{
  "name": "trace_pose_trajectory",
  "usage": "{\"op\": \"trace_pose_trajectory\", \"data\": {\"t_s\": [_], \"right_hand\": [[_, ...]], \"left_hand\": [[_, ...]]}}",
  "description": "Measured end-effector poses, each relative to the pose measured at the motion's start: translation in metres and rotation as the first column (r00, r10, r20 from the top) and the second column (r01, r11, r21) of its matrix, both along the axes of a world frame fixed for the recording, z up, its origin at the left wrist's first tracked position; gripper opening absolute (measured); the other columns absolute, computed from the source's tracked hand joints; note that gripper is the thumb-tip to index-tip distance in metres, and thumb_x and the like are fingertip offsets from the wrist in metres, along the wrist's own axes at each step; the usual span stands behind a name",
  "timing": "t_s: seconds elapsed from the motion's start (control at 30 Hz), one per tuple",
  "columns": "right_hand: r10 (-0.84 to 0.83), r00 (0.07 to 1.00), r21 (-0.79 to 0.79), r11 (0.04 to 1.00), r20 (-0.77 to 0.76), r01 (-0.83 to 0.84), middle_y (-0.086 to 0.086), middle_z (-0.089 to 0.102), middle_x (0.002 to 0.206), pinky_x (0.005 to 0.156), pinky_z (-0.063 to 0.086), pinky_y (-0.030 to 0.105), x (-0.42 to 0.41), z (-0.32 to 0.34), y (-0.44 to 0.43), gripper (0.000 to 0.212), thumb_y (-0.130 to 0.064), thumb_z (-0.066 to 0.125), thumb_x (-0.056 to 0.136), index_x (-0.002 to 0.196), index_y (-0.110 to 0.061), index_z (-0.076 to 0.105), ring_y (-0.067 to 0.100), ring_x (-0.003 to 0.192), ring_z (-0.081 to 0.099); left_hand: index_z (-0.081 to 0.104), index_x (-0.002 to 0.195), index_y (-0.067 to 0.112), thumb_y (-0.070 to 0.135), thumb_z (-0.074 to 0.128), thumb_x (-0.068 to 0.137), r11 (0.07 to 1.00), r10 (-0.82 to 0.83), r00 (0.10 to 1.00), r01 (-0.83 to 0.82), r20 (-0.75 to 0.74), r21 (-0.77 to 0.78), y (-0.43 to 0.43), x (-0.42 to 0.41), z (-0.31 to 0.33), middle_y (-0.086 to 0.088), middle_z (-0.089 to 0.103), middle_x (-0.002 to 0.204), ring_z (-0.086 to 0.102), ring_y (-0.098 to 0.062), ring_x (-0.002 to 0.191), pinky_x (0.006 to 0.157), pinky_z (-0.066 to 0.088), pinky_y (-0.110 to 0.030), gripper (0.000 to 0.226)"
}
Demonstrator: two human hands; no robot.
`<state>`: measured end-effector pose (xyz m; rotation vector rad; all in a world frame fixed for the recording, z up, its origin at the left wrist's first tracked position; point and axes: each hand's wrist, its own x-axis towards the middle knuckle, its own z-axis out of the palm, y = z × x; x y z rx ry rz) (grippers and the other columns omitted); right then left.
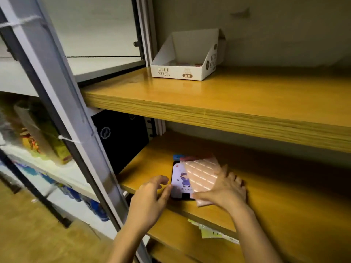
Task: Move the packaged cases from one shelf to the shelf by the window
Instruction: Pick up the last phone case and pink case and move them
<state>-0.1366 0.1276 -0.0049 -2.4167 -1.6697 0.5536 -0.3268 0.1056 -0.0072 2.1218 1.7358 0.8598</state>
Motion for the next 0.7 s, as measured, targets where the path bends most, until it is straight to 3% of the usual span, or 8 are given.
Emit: {"op": "trace_pose_trajectory", "data": {"t_s": [0.1, 0.23, 0.33, 0.4, 0.47, 0.53, 0.7], "right_hand": [[-0.098, 0.994, -0.058, 0.994, -0.041, 0.095, 0.016, 0.026, 0.148, 0.108, 0.029, 0.037, 0.009, -0.001, -0.006, 0.127, -0.071, 0.072, 0.049, 0.144, -0.008, 0.015, 0.033, 0.136, 0.026], [-0.282, 0.933, 0.002, 0.957, -0.224, 0.29, 0.009, 0.048, 0.132, 0.094, 0.046, 0.037, 0.025, -0.004, -0.028, 0.1, -0.064, 0.074, 0.057, 0.133, -0.012, 0.034, 0.028, 0.12, 0.049], [-0.341, 0.894, 0.147, 0.908, -0.289, 0.394, 0.01, 0.056, 0.119, 0.081, 0.049, 0.034, 0.045, -0.001, -0.049, 0.072, -0.049, 0.068, 0.075, 0.128, -0.009, 0.04, 0.026, 0.105, 0.057], [-0.362, 0.869, 0.234, 0.862, -0.338, 0.45, 0.009, 0.06, 0.107, 0.063, 0.049, 0.028, 0.053, 0.005, -0.063, 0.06, -0.041, 0.064, 0.081, 0.125, -0.007, 0.041, 0.021, 0.087, 0.06], [-0.402, 0.86, 0.282, 0.825, -0.316, 0.489, 0.012, 0.061, 0.109, 0.054, 0.039, 0.021, 0.057, 0.006, -0.077, 0.056, -0.037, 0.062, 0.084, 0.125, -0.007, 0.041, 0.019, 0.082, 0.056], [-0.433, 0.855, 0.326, 0.795, -0.286, 0.512, 0.015, 0.061, 0.111, 0.05, 0.032, 0.015, 0.057, 0.005, -0.089, 0.055, -0.036, 0.062, 0.083, 0.124, -0.005, 0.041, 0.017, 0.078, 0.051], [-0.452, 0.788, 0.39, 0.694, -0.419, 0.605, 0.0, 0.056, 0.09, 0.046, 0.04, 0.016, 0.044, 0.002, -0.116, 0.052, -0.031, 0.064, 0.083, 0.122, -0.006, 0.042, 0.003, 0.061, 0.052]], "left_hand": [[0.054, 0.11, 0.024, 0.044, 0.045, 0.089, 0.999, 0.037, 0.998, -0.037, -0.048, 0.016, 0.017, 0.01, -0.003, 0.0, 0.065, 0.107, 0.058, -0.019, 0.097, 0.075, 0.047, -0.033, 0.031], [0.046, 0.108, 0.02, 0.064, 0.048, 0.078, 0.986, 0.0, 0.994, -0.019, -0.112, -0.164, 0.032, 0.028, -0.006, -0.006, 0.065, 0.104, 0.059, -0.025, 0.097, 0.076, 0.048, -0.034, 0.053], [0.031, 0.13, 0.01, 0.081, 0.047, 0.061, 0.933, -0.065, 0.991, 0.017, -0.121, -0.358, 0.041, 0.046, -0.009, -0.011, 0.046, 0.136, 0.04, -0.028, 0.128, 0.102, 0.039, -0.038, 0.101], [0.003, 0.144, 0.009, 0.087, 0.046, 0.053, 0.915, -0.108, 0.968, 0.007, -0.228, -0.402, 0.044, 0.056, -0.01, -0.012, 0.018, 0.153, 0.016, -0.03, 0.141, 0.114, 0.021, -0.041, 0.128], [-0.01, 0.143, 0.01, 0.084, 0.054, 0.051, 0.925, -0.141, 0.942, 0.015, -0.306, -0.38, 0.047, 0.063, -0.012, -0.012, 0.011, 0.154, 0.012, -0.03, 0.141, 0.114, 0.018, -0.04, 0.134], [-0.007, 0.143, 0.01, 0.074, 0.066, 0.052, 0.935, -0.165, 0.941, 0.054, -0.294, -0.35, 0.051, 0.065, -0.012, -0.012, 0.02, 0.15, 0.02, -0.029, 0.137, 0.11, 0.025, -0.038, 0.133], [-0.001, 0.143, 0.011, 0.055, 0.084, 0.042, 0.881, -0.215, 0.957, 0.104, -0.194, -0.462, 0.071, 0.062, -0.007, -0.015, 0.027, 0.144, 0.024, -0.033, 0.133, 0.108, 0.031, -0.044, 0.139]]}}
